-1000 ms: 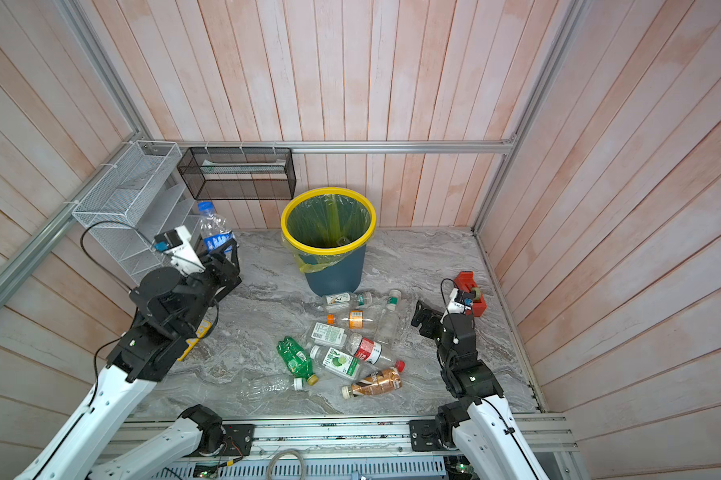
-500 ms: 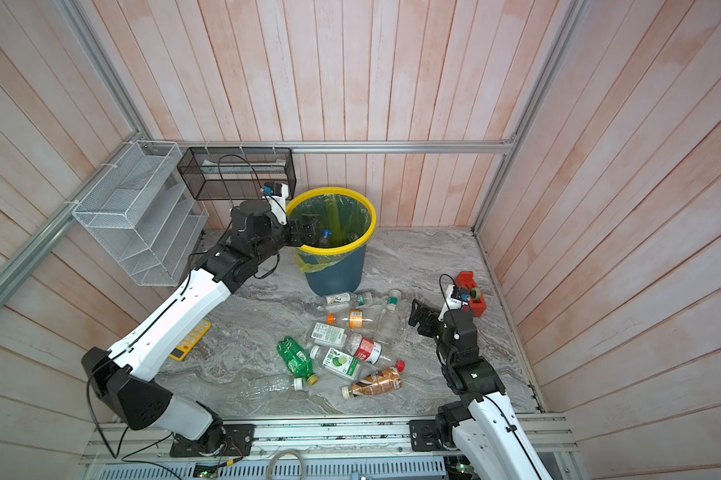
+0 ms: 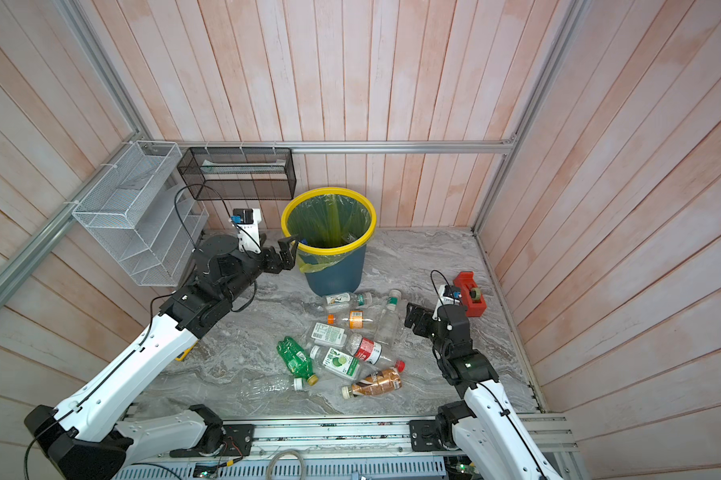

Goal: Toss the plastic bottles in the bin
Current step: 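Move the left gripper down to the brown Nescafe coffee bottle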

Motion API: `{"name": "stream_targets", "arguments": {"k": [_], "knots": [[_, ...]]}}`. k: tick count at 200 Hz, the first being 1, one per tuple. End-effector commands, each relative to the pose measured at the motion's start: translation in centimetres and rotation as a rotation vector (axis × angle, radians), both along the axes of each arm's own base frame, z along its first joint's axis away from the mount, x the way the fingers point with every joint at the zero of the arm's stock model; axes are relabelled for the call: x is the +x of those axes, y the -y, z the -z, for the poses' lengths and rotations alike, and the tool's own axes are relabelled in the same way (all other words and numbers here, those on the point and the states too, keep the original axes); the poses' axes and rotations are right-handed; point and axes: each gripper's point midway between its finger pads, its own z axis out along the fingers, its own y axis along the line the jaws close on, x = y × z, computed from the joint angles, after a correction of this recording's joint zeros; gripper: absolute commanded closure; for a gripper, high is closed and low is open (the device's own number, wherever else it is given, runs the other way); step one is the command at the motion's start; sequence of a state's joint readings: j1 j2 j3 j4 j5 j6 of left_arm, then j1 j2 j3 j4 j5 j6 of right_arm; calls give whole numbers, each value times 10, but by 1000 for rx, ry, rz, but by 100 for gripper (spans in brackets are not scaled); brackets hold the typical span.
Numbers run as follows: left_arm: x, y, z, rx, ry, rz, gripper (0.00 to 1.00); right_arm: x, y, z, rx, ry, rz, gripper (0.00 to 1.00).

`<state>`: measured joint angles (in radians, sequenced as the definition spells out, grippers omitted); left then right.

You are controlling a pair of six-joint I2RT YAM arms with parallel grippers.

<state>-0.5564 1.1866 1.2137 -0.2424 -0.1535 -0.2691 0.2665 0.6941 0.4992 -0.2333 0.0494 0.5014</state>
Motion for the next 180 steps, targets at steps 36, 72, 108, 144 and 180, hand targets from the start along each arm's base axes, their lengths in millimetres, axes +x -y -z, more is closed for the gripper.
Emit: {"name": "stream_targets", "arguments": {"k": [36,72,108,144,180], "knots": [[-20,-30,49,0,-70,-93,0,-10,-26,8,-12,8,-190,13],[-30,-37,80,-4,-136,-87,0,-16,-22,17,-24,-31,-174,14],[-52,-7,103,102,-157,42,0,-18,-6,34,-1,-80,-50,10],[-87,50,134,269,-178,238,0,-17,-2,33,27,-48,-9,6],[-139,118,166,472,-181,492,2,-15,6,37,9,-51,29,5]]}}
